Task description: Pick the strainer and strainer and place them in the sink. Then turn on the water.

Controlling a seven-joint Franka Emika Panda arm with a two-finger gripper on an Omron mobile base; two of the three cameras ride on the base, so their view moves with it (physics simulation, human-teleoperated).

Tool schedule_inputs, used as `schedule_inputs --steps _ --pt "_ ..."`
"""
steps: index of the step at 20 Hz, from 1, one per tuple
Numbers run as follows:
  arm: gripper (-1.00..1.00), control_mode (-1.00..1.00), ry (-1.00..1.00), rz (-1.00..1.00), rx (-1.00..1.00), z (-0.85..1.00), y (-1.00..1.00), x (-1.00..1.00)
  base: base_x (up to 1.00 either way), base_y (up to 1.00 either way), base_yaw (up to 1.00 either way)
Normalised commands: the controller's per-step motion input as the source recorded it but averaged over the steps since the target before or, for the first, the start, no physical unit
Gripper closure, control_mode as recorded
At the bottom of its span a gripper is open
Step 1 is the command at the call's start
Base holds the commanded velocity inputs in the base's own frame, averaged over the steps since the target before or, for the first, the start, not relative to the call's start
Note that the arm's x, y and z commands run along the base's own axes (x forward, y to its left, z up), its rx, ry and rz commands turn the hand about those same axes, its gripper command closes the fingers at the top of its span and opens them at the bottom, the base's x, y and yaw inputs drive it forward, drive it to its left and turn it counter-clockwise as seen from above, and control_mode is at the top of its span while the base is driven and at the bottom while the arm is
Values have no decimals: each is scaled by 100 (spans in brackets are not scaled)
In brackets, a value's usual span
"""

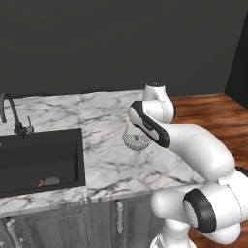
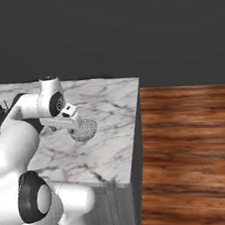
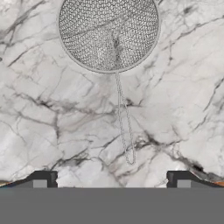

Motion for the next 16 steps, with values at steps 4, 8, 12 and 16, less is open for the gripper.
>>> schedule_inputs --steps 4,8,12,16 --pt "-100 -100 6 -2 0 -28 3 46 0 0 0" --pt "-100 -100 3 -1 0 -29 0 33 0 0 0" --pt "-100 -100 1 0 0 -32 0 14 0 0 0" --pt "-100 -100 2 0 0 -39 -3 1 0 0 0"
